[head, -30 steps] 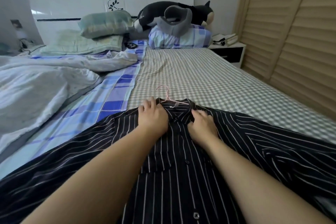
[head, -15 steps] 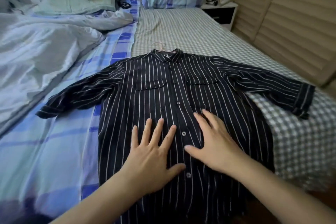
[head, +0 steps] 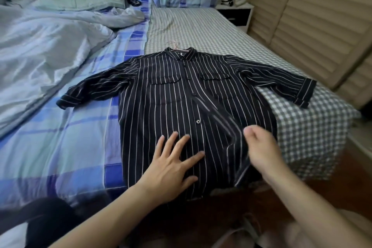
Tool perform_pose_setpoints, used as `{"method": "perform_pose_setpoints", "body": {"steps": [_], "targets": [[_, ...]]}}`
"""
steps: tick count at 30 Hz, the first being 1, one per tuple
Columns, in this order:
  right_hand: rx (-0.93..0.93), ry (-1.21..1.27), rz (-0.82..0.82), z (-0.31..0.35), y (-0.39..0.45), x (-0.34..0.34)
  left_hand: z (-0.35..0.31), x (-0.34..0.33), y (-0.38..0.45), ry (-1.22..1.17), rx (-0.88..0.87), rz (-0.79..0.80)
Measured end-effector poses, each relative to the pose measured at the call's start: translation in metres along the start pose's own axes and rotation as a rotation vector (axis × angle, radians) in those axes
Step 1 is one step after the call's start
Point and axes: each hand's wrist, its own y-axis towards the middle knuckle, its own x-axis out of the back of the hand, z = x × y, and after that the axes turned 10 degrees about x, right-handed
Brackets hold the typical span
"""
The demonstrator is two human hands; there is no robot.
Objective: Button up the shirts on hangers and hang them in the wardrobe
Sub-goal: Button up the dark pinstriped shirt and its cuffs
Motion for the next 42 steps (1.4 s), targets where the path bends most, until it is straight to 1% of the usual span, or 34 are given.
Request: {"method": "perform_pose_setpoints", "body": {"steps": [2, 4, 5, 6, 8, 9, 10, 11, 13, 14, 15, 16, 17, 18, 19, 20, 22, 23, 26, 28, 29, 30, 31, 32, 33, 34, 35, 36, 38, 40, 42], "targets": [[-0.096, 0.216, 0.015, 0.015, 0.006, 0.02, -0.008, -0.006, -0.004, -0.043, -0.021, -0.061], [-0.12, 0.322, 0.081, 0.033, 0.008, 0.03, -0.023, -0.005, -0.002, -0.163, 0.014, -0.092], [-0.129, 0.312, 0.15, 0.038, 0.006, 0.031, -0.03, -0.002, 0.0, -0.213, 0.033, -0.075], [-0.139, 0.243, 0.265, 0.04, 0.003, 0.031, -0.036, 0.001, 0.002, -0.235, 0.038, -0.048], [-0.18, 0.011, 0.601, 0.034, -0.01, 0.025, -0.041, 0.011, 0.003, -0.226, -0.007, 0.032], [-0.196, -0.076, 0.728, 0.025, -0.016, 0.022, -0.039, 0.02, 0.002, -0.249, -0.021, 0.1], [-0.184, -0.127, 0.72, 0.013, -0.017, 0.022, -0.034, 0.029, 0.002, -0.323, 0.001, 0.183], [-0.151, -0.204, 0.576, 0.003, -0.015, 0.026, -0.027, 0.037, 0.003, -0.458, 0.07, 0.262], [-0.067, -0.458, 0.127, -0.015, -0.001, 0.043, -0.015, 0.05, 0.008, -0.852, 0.31, 0.357], [-0.065, -0.563, -0.032, -0.021, 0.005, 0.049, -0.012, 0.052, 0.01, -1.05, 0.441, 0.387], [-0.133, -0.563, -0.091, -0.028, 0.01, 0.052, -0.013, 0.053, 0.012, -1.178, 0.537, 0.415], [-0.244, -0.456, -0.058, -0.033, 0.014, 0.052, -0.016, 0.052, 0.015, -1.214, 0.582, 0.427], [-0.338, -0.307, 0.007, -0.038, 0.016, 0.046, -0.021, 0.05, 0.016, -1.194, 0.591, 0.42], [-0.402, -0.205, 0.084, -0.046, 0.018, 0.041, -0.026, 0.047, 0.017, -1.157, 0.585, 0.398], [-0.431, -0.182, 0.154, -0.054, 0.019, 0.04, -0.03, 0.043, 0.017, -1.117, 0.579, 0.365], [-0.437, -0.217, 0.188, -0.061, 0.021, 0.044, -0.033, 0.039, 0.018, -1.092, 0.578, 0.337], [-0.47, -0.321, 0.163, -0.069, 0.026, 0.061, -0.033, 0.03, 0.02, -1.052, 0.572, 0.308], [-0.5, -0.349, 0.137, -0.073, 0.028, 0.07, -0.033, 0.026, 0.02, -1.032, 0.575, 0.3], [-0.638, -0.456, 0.179, -0.079, 0.032, 0.087, -0.035, 0.021, 0.018, -1.012, 0.571, 0.301], [-0.657, -0.658, 0.164, -0.077, 0.027, 0.085, -0.038, 0.02, 0.017, -1.025, 0.549, 0.325], [-0.642, -0.785, 0.132, -0.069, 0.024, 0.082, -0.039, 0.02, 0.017, -1.032, 0.546, 0.339], [-0.58, -0.908, 0.072, -0.06, 0.023, 0.079, -0.038, 0.021, 0.018, -1.021, 0.54, 0.37], [-0.447, -0.985, 0.004, -0.052, 0.022, 0.076, -0.036, 0.024, 0.02, -0.986, 0.529, 0.426], [-0.28, -0.955, -0.042, -0.041, 0.022, 0.07, -0.033, 0.03, 0.022, -0.921, 0.506, 0.499], [-0.107, -0.844, -0.057, -0.027, 0.021, 0.062, -0.027, 0.038, 0.025, -0.832, 0.469, 0.567], [0.04, -0.696, -0.028, -0.009, 0.021, 0.053, -0.021, 0.047, 0.029, -0.742, 0.426, 0.601], [0.146, -0.549, 0.032, 0.008, 0.021, 0.041, -0.015, 0.056, 0.035, -0.681, 0.4, 0.576], [0.217, -0.431, 0.099, 0.024, 0.022, 0.028, -0.008, 0.064, 0.044, -0.652, 0.4, 0.488], [0.287, -0.283, 0.202, 0.042, 0.025, -0.004, 0.007, 0.07, 0.067, -0.643, 0.447, 0.253], [0.285, -0.294, 0.253, 0.046, 0.031, -0.037, 0.016, 0.068, 0.091, -0.735, 0.519, 0.097], [0.256, -0.432, 0.255, 0.038, 0.035, -0.065, 0.02, 0.058, 0.103, -0.903, 0.564, 0.037]]}}
